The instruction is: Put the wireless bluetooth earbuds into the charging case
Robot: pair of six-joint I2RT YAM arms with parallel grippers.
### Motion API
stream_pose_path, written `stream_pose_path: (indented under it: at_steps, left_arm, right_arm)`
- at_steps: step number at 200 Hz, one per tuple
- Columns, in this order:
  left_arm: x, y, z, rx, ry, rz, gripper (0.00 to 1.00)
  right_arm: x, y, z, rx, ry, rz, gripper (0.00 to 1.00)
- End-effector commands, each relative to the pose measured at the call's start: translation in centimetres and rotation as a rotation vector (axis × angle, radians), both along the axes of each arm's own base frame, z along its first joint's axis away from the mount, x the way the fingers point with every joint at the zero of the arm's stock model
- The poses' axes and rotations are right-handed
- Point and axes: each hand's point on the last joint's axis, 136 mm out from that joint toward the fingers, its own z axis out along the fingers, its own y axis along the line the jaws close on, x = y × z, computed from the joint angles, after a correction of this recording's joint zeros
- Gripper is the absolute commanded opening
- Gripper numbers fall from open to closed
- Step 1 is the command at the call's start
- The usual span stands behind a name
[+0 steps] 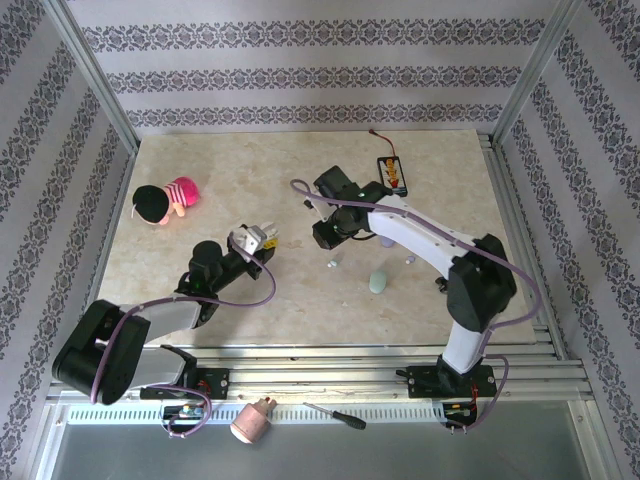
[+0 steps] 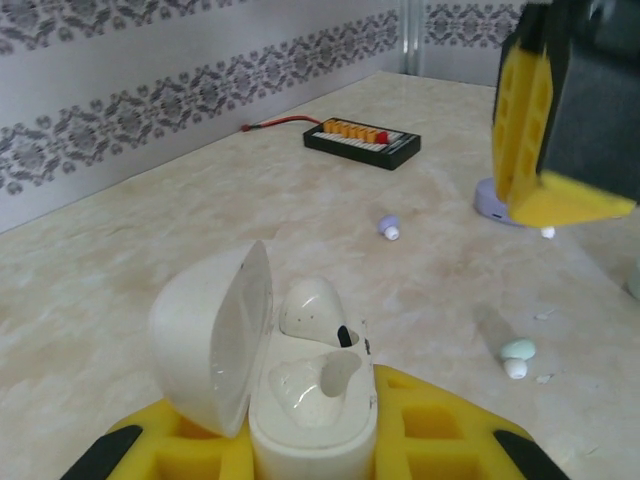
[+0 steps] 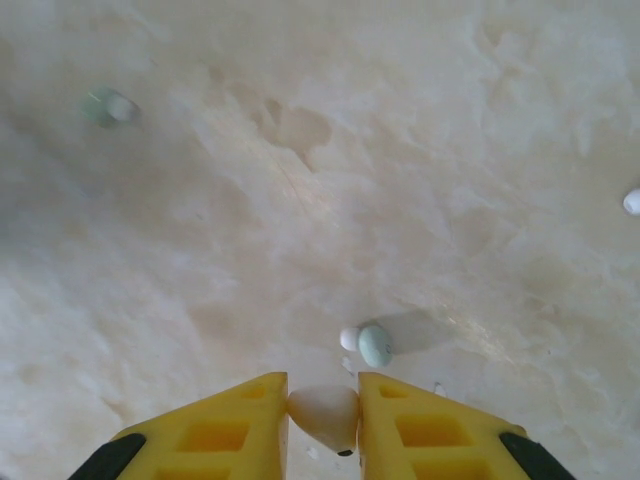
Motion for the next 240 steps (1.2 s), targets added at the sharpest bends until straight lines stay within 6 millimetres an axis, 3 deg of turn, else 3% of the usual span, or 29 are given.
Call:
stream_pose_path:
  at_steps: [1,43,72,146,240]
  left_arm:
    - [0.5,-2.2,2.8,-0.020,-0.113,-0.068,0.05]
    - [0.8,-4.7,2.9,-0.059,-0.112,-0.130,0.05]
    - [1.1,-5.6,3.2,-0.089,-0.099,-0.147,0.05]
    - [1.4,-6.5,3.8,-0.130,-0.086,-0.157,0.05]
    - [0.9,-6.5,4.4,-0.154,-0.099,-0.164,0.06]
  right_arm:
    - [0.2,2.1,4.3,0.203,-0.075,0.012,0.23]
    - [-0.4,3.3,7.9,0.351,-0.135,0.043,0.23]
    - [-0.3,4.1,8.8,0.395,-0.163,0.052,0.22]
    - [-0.8,6.4,9.0,0.446,-0.169,0.090,0.22]
    - [0.1,7.2,6.9,0.405,-0.158,0.077,0.22]
